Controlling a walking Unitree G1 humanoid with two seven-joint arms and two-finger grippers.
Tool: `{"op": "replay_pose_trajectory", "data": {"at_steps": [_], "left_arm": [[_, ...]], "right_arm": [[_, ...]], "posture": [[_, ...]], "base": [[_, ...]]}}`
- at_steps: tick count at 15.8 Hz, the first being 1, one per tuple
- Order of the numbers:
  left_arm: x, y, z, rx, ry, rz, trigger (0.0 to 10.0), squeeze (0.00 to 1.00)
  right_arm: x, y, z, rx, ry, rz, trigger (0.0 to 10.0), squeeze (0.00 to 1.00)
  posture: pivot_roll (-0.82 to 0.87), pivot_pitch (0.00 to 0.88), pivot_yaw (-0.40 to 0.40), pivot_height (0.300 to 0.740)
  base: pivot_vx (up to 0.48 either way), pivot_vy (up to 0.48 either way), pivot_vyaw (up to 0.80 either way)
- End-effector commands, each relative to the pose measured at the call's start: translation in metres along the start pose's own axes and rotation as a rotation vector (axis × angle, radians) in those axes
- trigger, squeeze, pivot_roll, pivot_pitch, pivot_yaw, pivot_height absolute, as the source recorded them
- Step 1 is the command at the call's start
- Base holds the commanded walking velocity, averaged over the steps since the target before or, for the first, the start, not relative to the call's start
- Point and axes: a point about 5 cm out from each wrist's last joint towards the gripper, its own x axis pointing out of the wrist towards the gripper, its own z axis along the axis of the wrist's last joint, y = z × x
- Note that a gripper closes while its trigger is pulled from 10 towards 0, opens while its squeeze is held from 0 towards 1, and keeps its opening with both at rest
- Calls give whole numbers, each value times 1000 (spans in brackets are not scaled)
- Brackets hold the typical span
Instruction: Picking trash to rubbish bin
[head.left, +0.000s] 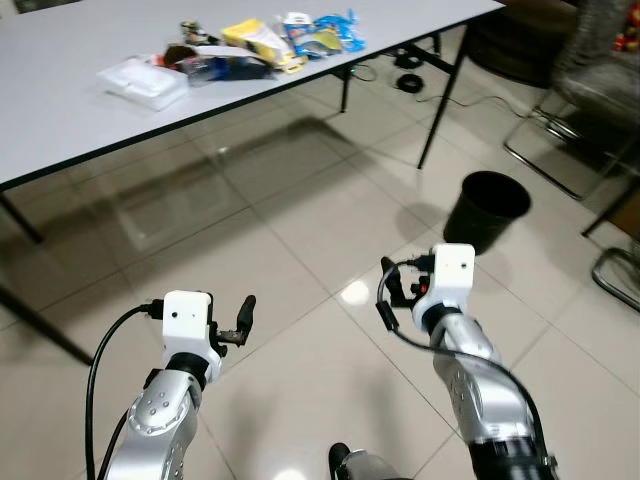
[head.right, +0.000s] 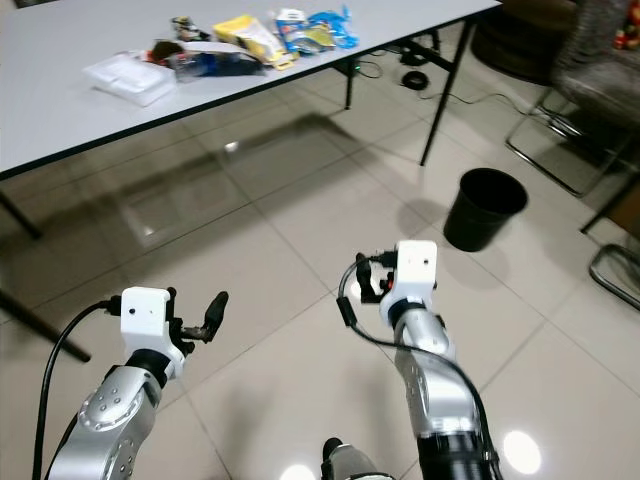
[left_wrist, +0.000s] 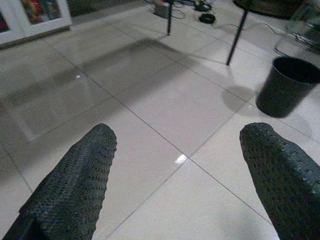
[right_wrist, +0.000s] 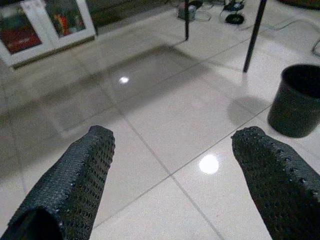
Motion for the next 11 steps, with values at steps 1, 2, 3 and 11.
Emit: {"op": "replay_pose_trajectory", "data": {"at_steps": [1,2,3,11], "left_arm": [[-2,-3,-1,-5,8,-9,10000,0],[-2,-5,-4,-39,4,8,10000,0],[1,-8,-1,-53,-8,12,10000,0],[7,32,10,-6,-24,85,10000,0]], "right_arm": [[3,-6,7,-12,-22,-14,10000,0],[6,-8,12,-30,-28,-2,10000,0],[8,-9,12,-39,-26,2,10000,0],[-16,-22,-10,26,21,-81,10000,0]], "posture": [[-40,144,-28,740],[-37,147,-38,740],[-23,156,-47,740],[-49,159,49,740]], "base": [[0,0,-788],[0,0,-788],[0,0,-788],[0,0,-574]]}}
